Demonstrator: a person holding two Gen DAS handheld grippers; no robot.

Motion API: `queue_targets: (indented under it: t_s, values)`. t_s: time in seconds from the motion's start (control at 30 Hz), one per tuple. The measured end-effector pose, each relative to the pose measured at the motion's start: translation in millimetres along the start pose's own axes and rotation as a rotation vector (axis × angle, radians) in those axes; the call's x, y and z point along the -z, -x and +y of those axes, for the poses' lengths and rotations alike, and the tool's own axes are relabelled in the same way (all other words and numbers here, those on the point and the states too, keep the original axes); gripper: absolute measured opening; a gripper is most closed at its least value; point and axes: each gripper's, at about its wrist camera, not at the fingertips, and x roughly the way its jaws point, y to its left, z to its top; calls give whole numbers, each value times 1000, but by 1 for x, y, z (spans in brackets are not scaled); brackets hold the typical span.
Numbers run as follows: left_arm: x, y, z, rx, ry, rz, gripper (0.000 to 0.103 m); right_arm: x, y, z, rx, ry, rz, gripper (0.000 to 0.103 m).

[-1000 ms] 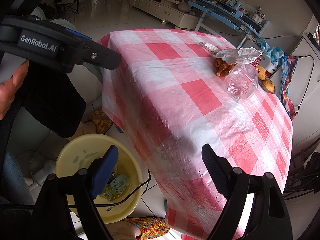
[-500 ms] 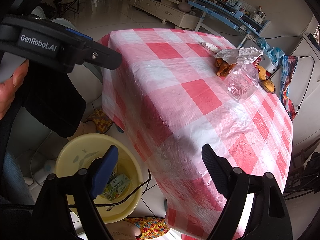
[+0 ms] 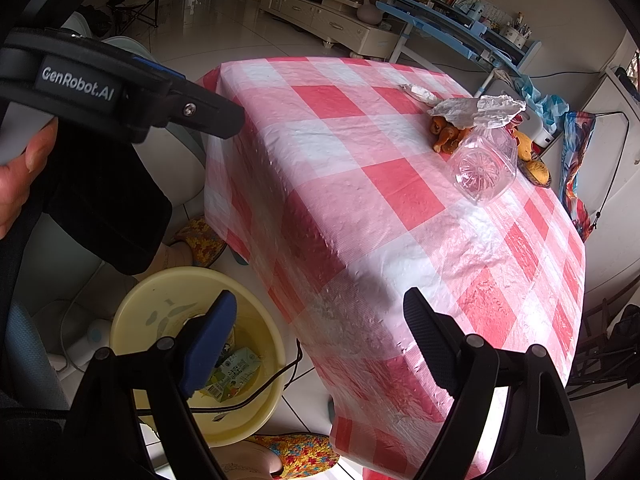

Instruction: Collect trash

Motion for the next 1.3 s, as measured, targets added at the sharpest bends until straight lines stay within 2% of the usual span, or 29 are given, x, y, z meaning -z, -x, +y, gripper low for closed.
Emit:
queue_targets:
  t_s: [1.3]
  values:
    - [0,0,-1,0,-1,-1,86,-1,-1,4,2,7,-1,82]
